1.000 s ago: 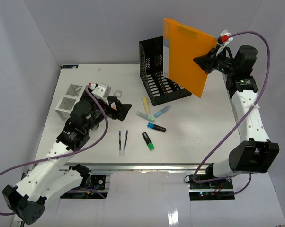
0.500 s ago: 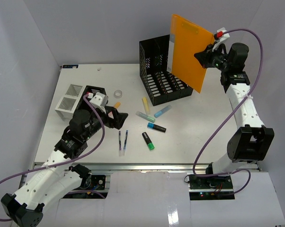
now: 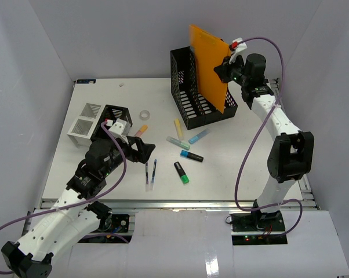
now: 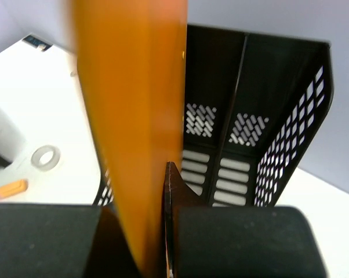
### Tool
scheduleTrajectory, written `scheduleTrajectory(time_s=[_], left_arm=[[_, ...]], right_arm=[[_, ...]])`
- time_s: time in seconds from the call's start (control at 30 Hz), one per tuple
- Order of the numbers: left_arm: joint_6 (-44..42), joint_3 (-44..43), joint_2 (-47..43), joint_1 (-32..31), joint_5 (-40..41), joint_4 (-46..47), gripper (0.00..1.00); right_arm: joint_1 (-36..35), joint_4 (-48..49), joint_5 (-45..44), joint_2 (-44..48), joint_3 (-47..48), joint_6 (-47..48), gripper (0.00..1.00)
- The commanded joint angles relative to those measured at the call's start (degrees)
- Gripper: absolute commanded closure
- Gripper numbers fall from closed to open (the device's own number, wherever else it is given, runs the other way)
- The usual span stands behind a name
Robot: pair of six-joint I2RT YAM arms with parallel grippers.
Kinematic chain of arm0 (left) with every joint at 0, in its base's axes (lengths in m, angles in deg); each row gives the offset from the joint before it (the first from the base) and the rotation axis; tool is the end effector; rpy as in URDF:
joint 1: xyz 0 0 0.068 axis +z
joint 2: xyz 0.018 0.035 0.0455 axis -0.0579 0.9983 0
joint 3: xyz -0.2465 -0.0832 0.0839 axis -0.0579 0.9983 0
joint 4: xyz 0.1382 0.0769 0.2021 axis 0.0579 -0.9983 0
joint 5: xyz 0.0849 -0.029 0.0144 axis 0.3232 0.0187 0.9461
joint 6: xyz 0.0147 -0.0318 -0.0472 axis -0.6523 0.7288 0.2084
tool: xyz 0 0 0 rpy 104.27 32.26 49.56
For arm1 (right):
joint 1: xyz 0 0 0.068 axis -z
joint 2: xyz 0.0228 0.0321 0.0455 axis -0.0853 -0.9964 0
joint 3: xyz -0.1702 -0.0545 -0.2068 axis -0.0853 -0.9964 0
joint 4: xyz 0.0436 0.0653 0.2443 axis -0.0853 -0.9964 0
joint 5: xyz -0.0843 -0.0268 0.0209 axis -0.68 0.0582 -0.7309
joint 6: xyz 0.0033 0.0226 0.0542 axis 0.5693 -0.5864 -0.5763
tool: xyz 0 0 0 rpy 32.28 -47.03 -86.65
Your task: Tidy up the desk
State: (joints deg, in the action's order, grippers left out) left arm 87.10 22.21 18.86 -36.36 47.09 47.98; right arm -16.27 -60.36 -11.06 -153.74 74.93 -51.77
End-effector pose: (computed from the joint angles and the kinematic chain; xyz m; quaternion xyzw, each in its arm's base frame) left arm 0.1362 -0.0911 0.3086 0.1339 0.7653 -0.2763 0.5657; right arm 0.4254 0.1014 0.3778 -0.2054 0.6897 0.1930 0.6670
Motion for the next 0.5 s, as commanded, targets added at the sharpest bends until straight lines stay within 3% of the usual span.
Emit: scheduleTrajectory(time_s=[0.0,0.47], left_arm=[[0.84,0.76,-0.78,0.17,0.82,-0.25,0.06],[1.83,0.52,-0.82,0.23,0.26,-0.34,0.06]], right_arm=[[-1.1,12.86,-6.11,0.01,3.22,-0.81,0.92],[-1.01,27.36,-0.34,-1.11,-6.44,-3.56,0.92]])
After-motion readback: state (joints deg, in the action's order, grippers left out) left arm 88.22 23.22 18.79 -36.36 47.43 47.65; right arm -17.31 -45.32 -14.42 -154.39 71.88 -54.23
